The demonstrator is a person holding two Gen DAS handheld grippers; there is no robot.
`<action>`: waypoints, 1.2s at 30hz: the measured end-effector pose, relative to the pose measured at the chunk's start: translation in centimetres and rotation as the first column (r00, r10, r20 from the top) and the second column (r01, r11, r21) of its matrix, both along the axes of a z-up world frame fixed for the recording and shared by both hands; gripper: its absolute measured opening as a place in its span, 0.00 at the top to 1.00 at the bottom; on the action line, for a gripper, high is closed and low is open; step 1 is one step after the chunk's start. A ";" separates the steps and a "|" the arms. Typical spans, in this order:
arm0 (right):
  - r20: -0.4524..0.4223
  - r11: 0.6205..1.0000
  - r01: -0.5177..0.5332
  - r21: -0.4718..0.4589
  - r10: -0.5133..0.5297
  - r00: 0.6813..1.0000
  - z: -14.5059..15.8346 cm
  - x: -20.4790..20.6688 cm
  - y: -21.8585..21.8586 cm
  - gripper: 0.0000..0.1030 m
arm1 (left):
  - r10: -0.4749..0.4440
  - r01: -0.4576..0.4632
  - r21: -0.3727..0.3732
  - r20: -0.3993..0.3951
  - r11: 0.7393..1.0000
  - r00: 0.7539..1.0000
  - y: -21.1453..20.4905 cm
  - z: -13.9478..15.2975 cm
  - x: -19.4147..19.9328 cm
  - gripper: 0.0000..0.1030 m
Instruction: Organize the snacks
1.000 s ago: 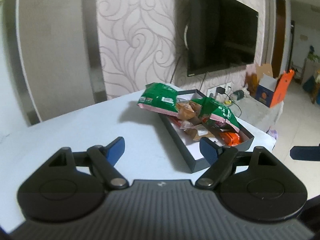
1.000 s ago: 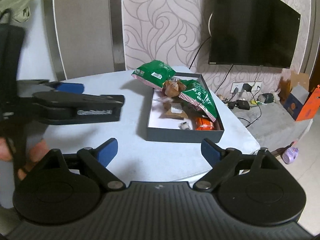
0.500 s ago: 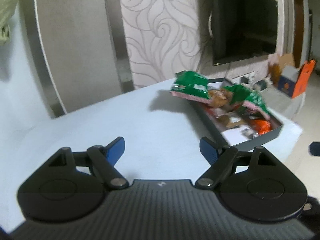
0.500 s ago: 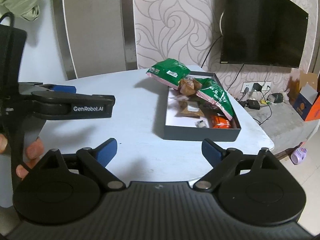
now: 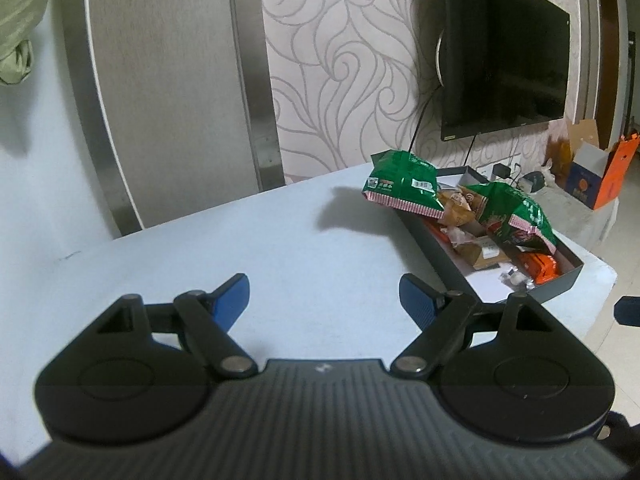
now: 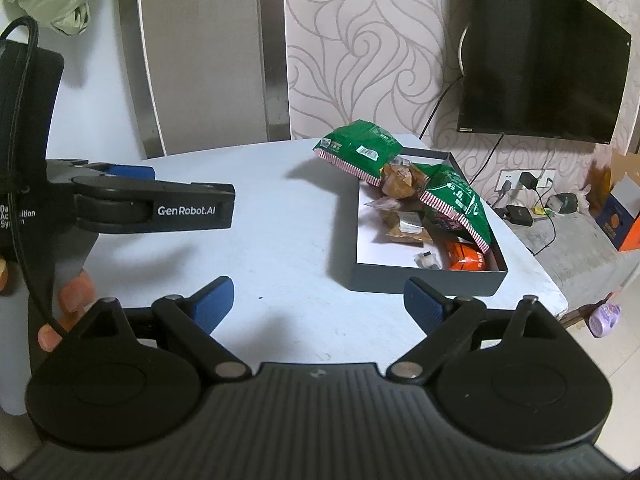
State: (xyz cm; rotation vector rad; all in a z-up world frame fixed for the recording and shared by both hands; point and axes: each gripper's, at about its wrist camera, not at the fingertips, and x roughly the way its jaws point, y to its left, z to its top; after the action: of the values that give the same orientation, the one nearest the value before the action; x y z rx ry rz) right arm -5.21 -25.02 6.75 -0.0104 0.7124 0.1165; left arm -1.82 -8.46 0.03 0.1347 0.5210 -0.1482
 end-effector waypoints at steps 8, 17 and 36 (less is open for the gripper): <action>0.000 1.000 0.005 -0.005 -0.005 1.000 0.1 0.2 -0.3 0.08 | -0.018 0.018 -0.021 0.000 1.000 1.000 -0.1 0.0 0.2 0.19; -0.009 1.000 0.008 -0.004 -0.008 1.000 -0.1 0.4 -0.7 0.08 | -0.017 0.016 -0.029 -0.011 0.999 1.000 -0.2 -0.1 0.3 0.19; -0.002 1.000 -0.009 -0.020 0.009 1.000 0.0 1.0 -0.5 0.08 | -0.023 0.023 -0.043 -0.007 0.999 1.000 0.3 0.2 0.5 0.19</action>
State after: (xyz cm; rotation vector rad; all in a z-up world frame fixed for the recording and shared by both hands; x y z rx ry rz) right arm -4.17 -25.51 6.75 -0.0332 0.7159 0.1182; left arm -1.31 -8.13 0.25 0.0978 0.5236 -0.1826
